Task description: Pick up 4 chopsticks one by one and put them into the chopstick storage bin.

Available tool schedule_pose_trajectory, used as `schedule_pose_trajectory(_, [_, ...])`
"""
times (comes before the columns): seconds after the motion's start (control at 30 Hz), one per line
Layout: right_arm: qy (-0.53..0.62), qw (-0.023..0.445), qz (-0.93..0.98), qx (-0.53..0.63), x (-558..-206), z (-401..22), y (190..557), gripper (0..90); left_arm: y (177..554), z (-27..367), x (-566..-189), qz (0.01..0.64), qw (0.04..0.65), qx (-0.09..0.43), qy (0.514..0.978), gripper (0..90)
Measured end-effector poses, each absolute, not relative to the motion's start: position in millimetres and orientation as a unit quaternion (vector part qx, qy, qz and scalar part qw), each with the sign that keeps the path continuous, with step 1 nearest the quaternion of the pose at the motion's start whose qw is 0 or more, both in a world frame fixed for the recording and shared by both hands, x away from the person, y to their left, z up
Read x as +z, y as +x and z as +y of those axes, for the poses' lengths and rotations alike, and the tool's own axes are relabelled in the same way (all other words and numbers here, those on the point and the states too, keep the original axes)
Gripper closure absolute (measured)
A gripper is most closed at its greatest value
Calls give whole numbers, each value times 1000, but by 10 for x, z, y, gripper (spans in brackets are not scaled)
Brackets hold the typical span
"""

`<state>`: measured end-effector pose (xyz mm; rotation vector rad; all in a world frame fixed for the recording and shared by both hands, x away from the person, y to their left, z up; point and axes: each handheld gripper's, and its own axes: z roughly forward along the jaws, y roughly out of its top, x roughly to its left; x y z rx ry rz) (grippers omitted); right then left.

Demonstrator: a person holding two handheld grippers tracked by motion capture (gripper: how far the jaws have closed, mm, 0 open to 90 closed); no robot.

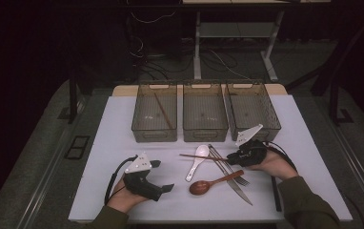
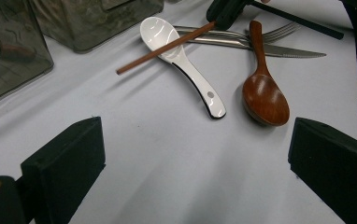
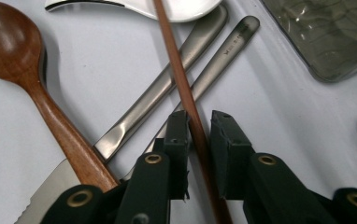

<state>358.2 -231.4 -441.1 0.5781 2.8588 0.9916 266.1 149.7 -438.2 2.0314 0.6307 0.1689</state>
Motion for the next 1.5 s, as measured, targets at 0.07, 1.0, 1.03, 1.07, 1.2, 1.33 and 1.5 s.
schedule_pose_trajectory(0.07, [184, 29, 928, 322, -4412, -2316, 3578, 785, 2661, 1496, -4382, 259, 483, 69, 834, 29])
schedule_pose_trajectory(1.0, [168, 32, 926, 338, -4335, -2368, 3557, 833, 2659, 1495, -4381, 258, 482, 69, 834, 29])
schedule_pose_trajectory(1.03, [170, 30, 924, 340, -4328, -2371, 3554, 833, 2659, 1495, -4381, 257, 482, 69, 835, 29])
schedule_pose_trajectory(1.07, [170, 32, 924, 341, -4321, -2377, 3554, 833, 2660, 1496, -4381, 257, 482, 69, 835, 29])
schedule_pose_trajectory(1.2, [171, 36, 922, 345, -4285, -2394, 3550, 833, 2660, 1498, -4381, 259, 483, 69, 834, 30])
schedule_pose_trajectory(1.33, [184, 33, 917, 352, -4253, -2406, 3541, 833, 2664, 1501, -4385, 257, 480, 71, 836, 30])
schedule_pose_trajectory(1.5, [191, 29, 911, 364, -4218, -2428, 3538, 833, 2664, 1507, -4387, 259, 484, 72, 833, 29])
